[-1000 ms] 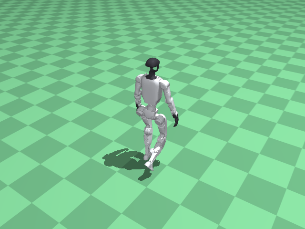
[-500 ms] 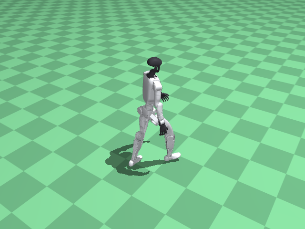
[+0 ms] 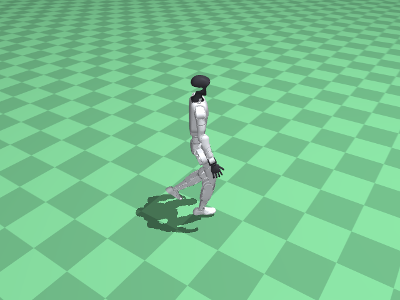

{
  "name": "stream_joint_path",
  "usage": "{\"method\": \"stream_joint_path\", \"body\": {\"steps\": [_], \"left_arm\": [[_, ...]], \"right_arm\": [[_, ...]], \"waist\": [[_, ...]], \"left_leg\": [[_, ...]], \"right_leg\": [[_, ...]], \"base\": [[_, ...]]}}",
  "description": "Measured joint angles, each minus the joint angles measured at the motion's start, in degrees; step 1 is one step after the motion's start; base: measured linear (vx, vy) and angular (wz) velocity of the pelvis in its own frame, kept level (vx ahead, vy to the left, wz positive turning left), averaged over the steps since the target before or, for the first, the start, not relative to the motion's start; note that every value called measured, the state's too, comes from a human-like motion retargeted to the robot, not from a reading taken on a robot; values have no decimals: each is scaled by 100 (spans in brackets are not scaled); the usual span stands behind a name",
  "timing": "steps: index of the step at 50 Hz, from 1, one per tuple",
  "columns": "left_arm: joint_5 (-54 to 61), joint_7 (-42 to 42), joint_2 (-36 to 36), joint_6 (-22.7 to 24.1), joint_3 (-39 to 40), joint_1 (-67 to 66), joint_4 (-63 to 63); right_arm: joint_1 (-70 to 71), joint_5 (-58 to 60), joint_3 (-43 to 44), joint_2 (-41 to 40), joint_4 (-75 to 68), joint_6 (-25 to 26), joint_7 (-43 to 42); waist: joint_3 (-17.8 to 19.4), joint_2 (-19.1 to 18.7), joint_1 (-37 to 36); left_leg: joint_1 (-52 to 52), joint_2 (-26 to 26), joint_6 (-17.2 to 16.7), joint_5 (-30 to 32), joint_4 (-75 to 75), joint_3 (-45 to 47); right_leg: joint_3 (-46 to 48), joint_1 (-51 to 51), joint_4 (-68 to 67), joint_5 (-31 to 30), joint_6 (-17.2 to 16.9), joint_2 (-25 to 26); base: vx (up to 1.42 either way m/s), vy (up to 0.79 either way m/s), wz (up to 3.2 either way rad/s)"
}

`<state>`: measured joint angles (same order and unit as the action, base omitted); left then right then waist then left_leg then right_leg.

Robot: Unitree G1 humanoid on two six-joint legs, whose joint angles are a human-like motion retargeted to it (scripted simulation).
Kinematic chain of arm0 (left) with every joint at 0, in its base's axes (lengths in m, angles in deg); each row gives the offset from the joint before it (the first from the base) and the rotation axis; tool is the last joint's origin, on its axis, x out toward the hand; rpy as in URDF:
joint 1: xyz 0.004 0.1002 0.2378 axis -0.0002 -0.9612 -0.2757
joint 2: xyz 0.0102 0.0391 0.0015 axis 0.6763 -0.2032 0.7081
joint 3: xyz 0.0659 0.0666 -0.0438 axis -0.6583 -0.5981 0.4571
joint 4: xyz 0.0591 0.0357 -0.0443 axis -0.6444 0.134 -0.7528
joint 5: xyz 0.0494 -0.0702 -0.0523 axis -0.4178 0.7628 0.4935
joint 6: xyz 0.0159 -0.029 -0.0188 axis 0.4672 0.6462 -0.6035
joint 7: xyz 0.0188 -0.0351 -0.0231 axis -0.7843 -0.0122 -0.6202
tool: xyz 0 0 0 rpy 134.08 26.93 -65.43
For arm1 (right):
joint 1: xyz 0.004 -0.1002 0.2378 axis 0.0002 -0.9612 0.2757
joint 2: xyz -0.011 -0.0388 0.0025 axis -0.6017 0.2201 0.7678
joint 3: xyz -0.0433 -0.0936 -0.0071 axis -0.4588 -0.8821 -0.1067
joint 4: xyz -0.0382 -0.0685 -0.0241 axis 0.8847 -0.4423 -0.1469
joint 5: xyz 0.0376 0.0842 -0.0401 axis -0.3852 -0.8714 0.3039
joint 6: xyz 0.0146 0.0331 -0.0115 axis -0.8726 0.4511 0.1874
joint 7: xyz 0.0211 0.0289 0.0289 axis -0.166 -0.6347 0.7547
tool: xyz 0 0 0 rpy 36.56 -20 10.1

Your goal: Walk

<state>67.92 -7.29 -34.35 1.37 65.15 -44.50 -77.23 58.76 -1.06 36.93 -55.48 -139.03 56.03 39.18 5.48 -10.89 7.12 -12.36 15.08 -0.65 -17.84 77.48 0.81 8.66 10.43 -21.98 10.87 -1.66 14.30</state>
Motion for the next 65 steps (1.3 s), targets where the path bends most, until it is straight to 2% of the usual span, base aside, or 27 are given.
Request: {"method": "stream_joint_path", "body": {"steps": [5, 10, 19, 25, 30, 34, 40, 43, 48, 50, 52, 55, 61, 65], "left_arm": [[60, 45, 71, 15, 93, -40, 138], [177, 134, 84, 48, 162, -65, 269], [153, 190, 131, 126, 78, 128, 471], [144, 199, 182, 139, -18, 295, 575], [271, 208, 235, 136, -78, 390, 574], [502, 196, 260, 126, -89, 411, 547], [781, 133, 344, 97, -87, 496, 559], [796, 147, 386, 90, -90, 468, 610], [764, 178, 461, 35, -69, 527, 634], [760, 159, 473, 2, -3, 654, 593], [768, 187, 447, 1, 3, 629, 576], [803, 209, 444, 7, 62, 685, 537], [877, 281, 448, 91, 146, 755, 496], [895, 342, 472, 152, 147, 749, 515]], "right_arm": [[404, 222, -104, 60, 127, -41, -42], [734, 344, -304, 23, 221, -86, -27], [1102, 548, -740, -161, 266, -126, 126], [1050, 655, -966, -289, 203, -151, 232], [854, 676, -1034, -392, 24, -137, 288], [625, 640, -1009, -446, -179, -82, 329], [415, 463, -860, -393, -421, 38, 508], [306, 389, -777, -370, -475, 65, 523], [246, 246, -630, -313, -500, 79, 546], [323, 155, -582, -260, -492, 87, 569], [247, 78, -543, -273, -465, 68, 545], [226, -57, -506, -268, -403, 55, 529], [169, -261, -437, -264, -251, 30, 383], [78, -292, -385, -280, -181, 8, 268]], "waist": [[209, 246, -293], [369, 451, -508], [388, 864, -607], [337, 1048, -642], [281, 1323, -705], [169, 1629, -657], [47, 2089, -456], [31, 2224, -247], [58, 2218, 82], [139, 2021, 167], [151, 2047, 297], [219, 1902, 446], [318, 1586, 622], [305, 1570, 678]], "left_leg": [[-637, -315, 294, -660, -540, -9], [-1017, -805, 232, -774, -1948, 5], [-1133, -1842, -234, 373, -5240, -124], [-1147, -2148, -268, 802, -5696, -189], [-1051, -2356, -156, 1036, -5295, -46], [-902, -2603, 98, 893, -5064, 108], [-228, -3016, 521, 701, -5625, 389], [61, -3155, 643, 457, -5687, 469], [701, -3153, 694, 196, -6055, 515], [1094, -2955, 655, 191, -6455, 509], [1297, -2954, 640, 43, -6447, 556], [1648, -2753, 577, -152, -6581, 617], [2251, -2302, 443, -472, -6899, 833], [2500, -2185, 361, -727, -6806, 1020]], "right_leg": [[-484, -770, 466, 162, -102, 25], [-903, -1360, 687, 420, -158, -72], [-1298, -1930, 682, 896, -212, -438], [-1555, -2080, 125, 1321, -195, -502], [-1304, -2067, -707, 1488, -294, -784], [-1176, -1806, -1793, 1217, -583, -1228], [-965, -863, -4021, -70, -1007, -2216], [-832, -341, -4979, -297, -924, -2726], [-595, 583, -5643, 329, -425, -3378], [-457, 911, -5460, 574, -255, -3328], [-377, 1191, -5212, 861, -193, -3468], [-176, 1555, -4501, 1056, -164, -3411], [166, 1961, -2445, 806, -437, -3032], [240, 2168, -1404, 669, -664, -2961]], "base": [[43, -6, -89], [40, -9, -86], [35, -9, -60], [41, -6, -60], [49, -4, -78], [51, 0, -68], [50, 4, -65], [47, 6, -54], [43, 5, -58], [40, 2, -67], [37, 0, -55], [36, -3, -59], [35, -7, -69], [34, -13, -72]]}}
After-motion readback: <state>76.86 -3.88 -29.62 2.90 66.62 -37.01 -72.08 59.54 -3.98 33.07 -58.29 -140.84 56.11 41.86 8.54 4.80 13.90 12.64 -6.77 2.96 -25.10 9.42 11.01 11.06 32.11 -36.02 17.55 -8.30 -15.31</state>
